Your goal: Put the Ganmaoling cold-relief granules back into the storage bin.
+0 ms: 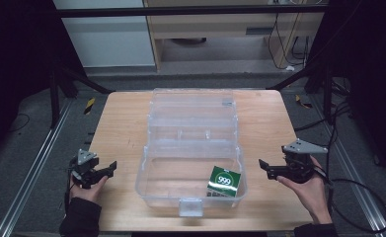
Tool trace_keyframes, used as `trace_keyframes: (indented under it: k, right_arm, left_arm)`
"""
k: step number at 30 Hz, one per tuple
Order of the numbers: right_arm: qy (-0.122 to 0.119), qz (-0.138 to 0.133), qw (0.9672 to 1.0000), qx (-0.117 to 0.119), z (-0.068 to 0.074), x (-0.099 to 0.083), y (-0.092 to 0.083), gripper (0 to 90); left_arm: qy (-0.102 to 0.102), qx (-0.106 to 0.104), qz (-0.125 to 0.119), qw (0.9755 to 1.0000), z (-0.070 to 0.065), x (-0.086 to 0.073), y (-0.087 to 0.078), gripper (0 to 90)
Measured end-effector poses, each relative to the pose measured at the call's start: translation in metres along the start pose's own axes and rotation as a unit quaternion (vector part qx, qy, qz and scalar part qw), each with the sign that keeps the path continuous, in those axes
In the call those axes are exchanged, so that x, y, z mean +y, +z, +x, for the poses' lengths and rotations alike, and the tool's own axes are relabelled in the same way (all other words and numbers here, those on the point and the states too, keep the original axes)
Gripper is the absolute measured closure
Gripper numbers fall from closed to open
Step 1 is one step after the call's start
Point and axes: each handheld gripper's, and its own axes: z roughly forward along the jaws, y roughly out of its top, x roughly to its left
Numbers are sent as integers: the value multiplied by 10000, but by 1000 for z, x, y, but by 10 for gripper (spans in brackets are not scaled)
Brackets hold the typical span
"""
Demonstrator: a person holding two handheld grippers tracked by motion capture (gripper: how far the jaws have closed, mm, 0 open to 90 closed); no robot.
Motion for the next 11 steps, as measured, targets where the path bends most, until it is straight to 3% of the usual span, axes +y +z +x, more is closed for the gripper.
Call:
trace_keyframes:
  k: [5,11]
  right_arm:
    - [256,-78,9993,-279,-11,-18,9,60]
    - [643,-260,9952,-686,-27,-39,15,50]
  left_arm:
    - [10,-20,1,10000,0,0,0,278]
    - [16,-18,11,10000,0,0,1,279]
